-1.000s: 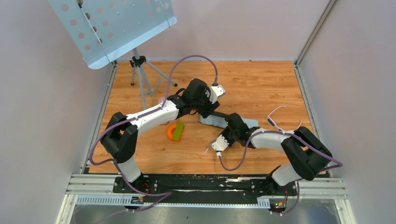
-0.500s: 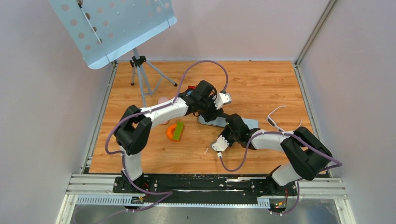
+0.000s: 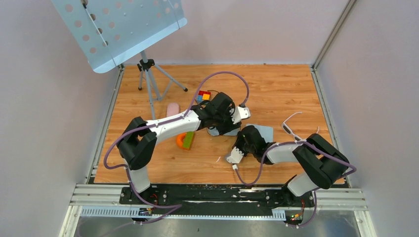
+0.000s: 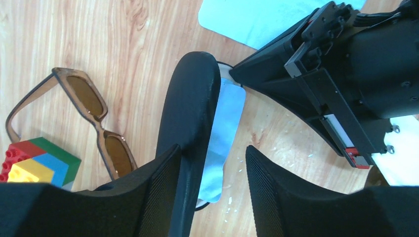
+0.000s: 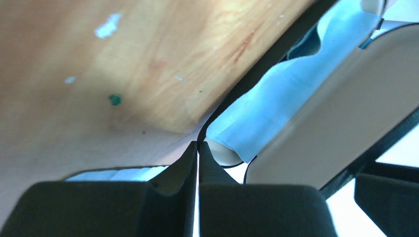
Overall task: Organize the sunglasses
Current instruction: Place the glasses cleaning cloth in the sunglasses case.
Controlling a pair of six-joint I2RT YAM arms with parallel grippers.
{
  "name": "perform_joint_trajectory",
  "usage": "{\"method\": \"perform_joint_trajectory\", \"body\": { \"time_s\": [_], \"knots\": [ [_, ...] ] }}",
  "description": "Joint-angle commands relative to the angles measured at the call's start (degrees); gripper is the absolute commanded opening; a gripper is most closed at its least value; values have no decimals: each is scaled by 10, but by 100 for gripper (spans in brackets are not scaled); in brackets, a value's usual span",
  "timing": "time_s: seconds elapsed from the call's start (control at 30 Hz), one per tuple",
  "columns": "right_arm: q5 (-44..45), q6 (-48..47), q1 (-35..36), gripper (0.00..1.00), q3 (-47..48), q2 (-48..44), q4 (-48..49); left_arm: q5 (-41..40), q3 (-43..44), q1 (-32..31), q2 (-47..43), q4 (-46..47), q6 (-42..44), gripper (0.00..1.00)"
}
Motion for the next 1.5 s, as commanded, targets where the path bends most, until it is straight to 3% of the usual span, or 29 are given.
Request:
{"method": "perform_joint_trajectory", "body": {
  "time_s": [0.0,0.27,0.63,0.9,1.2,1.47],
  "knots": [
    [13,15,6,0,24,5,-21,-35,-10,0,-19,0,-5,56],
    [10,24,5,1,27,6,-26,-76,-36,0,-34,17,-2,58],
    [5,35,-8,7,62,17,-39,-126,8,5,15,17,-6,57],
    [-3,34,-17,10,59,23,-37,-116,22,22,35,38,-16,52],
    [-4,70,-21,11,79,13,-61,-92,30,50,-6,54,-66,55],
    [2,92,-25,15,101,13,-84,-96,-45,57,-105,90,-113,57]
  ]
}}
